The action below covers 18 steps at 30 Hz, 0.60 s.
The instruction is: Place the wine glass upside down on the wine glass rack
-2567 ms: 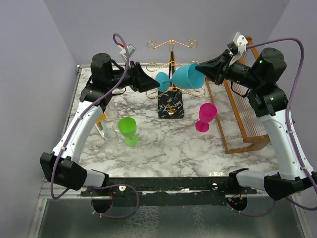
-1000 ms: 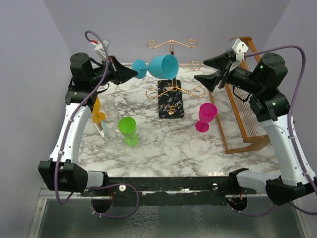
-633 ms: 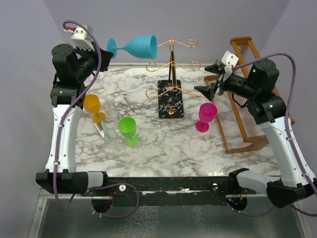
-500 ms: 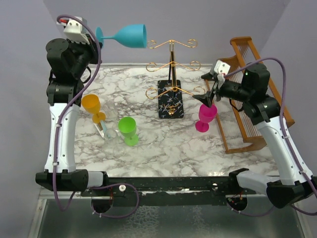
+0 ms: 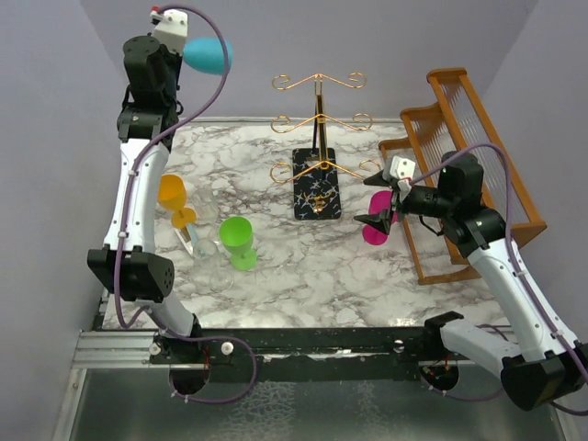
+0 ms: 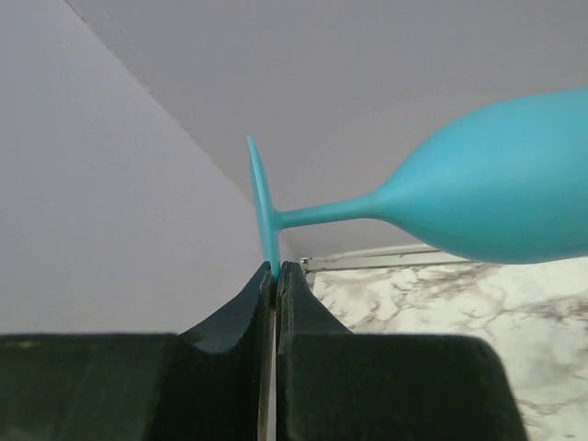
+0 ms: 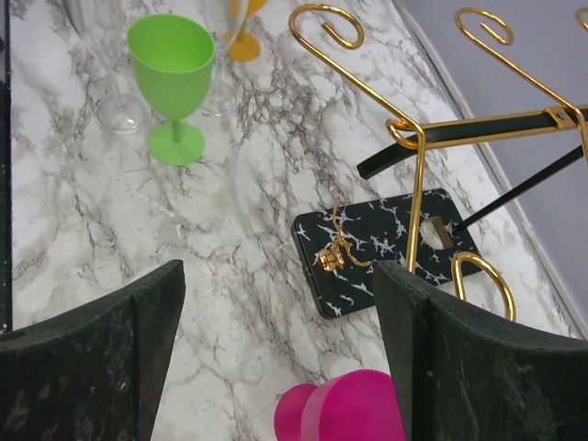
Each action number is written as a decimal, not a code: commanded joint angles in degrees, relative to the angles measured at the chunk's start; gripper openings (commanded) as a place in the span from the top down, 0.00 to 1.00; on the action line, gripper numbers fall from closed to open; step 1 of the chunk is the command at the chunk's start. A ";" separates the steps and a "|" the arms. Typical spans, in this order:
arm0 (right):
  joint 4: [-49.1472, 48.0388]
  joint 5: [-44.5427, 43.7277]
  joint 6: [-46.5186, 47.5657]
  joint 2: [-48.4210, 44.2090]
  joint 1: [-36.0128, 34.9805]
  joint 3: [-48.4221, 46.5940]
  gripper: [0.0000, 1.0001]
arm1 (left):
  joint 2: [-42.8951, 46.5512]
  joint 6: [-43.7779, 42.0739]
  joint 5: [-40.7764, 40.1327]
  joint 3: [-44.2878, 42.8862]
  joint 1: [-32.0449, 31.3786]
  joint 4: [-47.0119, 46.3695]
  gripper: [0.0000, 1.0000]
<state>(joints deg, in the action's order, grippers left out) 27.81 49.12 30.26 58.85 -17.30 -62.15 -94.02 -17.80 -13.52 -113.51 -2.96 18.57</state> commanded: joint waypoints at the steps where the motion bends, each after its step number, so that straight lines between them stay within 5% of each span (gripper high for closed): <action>1: -4.89 4.06 -0.63 -2.91 -0.08 3.69 0.17 | -3.69 -15.42 -9.30 -2.13 -2.55 -6.99 1.00; 7: -7.01 3.66 -1.43 -3.30 -0.05 5.84 0.17 | -10.21 -33.51 -10.06 -1.08 -6.99 -15.19 1.00; 18: -8.08 2.29 -0.79 -3.60 -0.02 7.26 0.17 | -19.33 -53.14 2.36 -2.05 -10.56 -23.23 1.00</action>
<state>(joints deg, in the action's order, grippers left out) 22.17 51.11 29.63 55.88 -17.30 -55.51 -110.96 -61.01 -16.12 -113.86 -12.51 1.74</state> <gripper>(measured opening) 0.824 0.019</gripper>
